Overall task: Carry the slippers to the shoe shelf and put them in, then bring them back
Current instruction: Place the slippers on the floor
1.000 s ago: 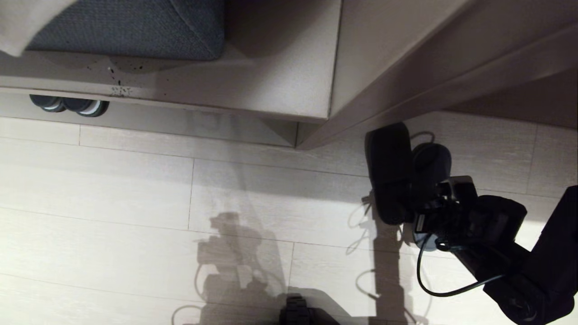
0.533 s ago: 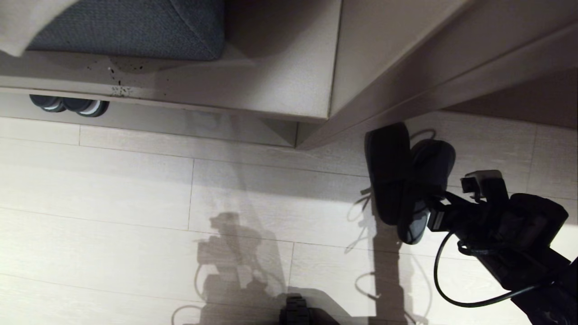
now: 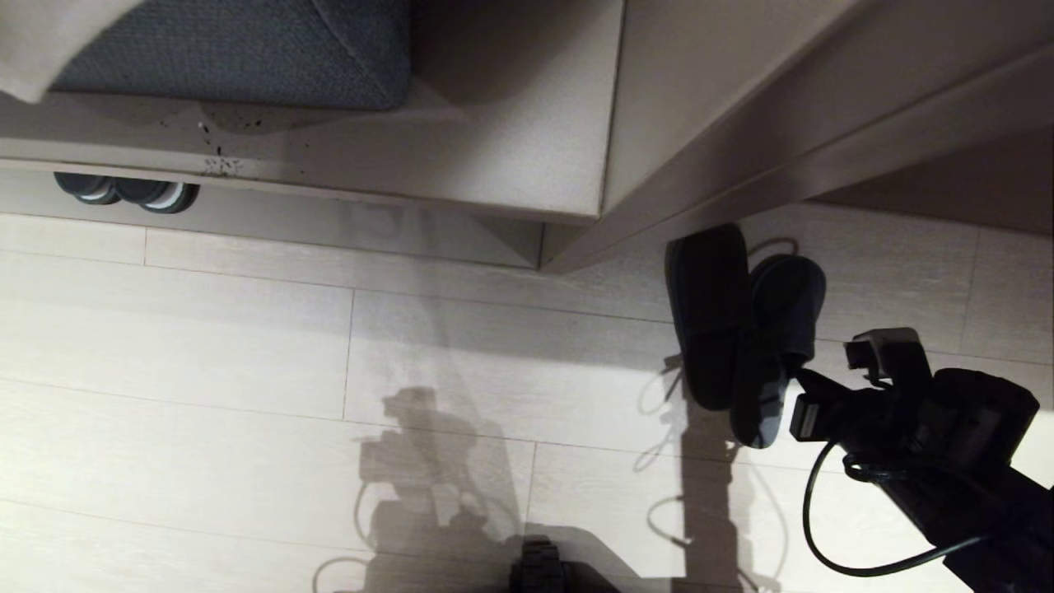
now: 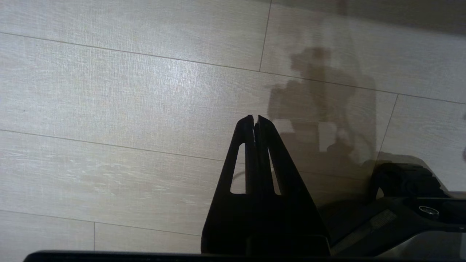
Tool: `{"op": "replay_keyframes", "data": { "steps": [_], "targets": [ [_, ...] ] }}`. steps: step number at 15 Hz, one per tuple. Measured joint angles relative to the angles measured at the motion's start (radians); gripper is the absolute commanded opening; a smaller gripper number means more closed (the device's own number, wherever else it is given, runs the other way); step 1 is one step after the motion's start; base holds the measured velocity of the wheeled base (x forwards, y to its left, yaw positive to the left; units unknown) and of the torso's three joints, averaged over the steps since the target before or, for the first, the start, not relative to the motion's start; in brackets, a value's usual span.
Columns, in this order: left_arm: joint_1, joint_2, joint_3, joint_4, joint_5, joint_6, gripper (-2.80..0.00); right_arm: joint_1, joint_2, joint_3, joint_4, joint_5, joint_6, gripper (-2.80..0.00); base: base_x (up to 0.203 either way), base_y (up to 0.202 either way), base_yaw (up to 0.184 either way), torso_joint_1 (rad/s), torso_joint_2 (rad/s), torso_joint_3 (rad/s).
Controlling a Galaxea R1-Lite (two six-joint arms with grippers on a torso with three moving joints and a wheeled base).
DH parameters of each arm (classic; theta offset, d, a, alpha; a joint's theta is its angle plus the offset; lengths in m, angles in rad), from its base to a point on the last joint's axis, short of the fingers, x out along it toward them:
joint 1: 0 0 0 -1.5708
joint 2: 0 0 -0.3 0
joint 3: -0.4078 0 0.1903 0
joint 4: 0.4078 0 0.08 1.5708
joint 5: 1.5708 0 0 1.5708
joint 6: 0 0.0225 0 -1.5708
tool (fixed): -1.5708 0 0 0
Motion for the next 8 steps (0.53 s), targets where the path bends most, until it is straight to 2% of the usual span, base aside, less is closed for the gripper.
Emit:
{"op": "replay_keyframes", "data": {
  "steps": [4,8],
  "targets": [
    [0.000,0.000,0.000,0.000,0.000,-0.001,-2.80,-0.011,0.096,-0.040,-0.001,-0.024,-0.004,-2.80,0.000,0.000,0.000,0.000,0.00,0.000],
    [0.000,0.000,0.000,0.000,0.000,-0.002,-2.80,-0.063,0.166,-0.122,-0.001,-0.038,-0.080,-2.80,0.000,0.000,0.000,0.000,0.00,0.000]
  ]
}}
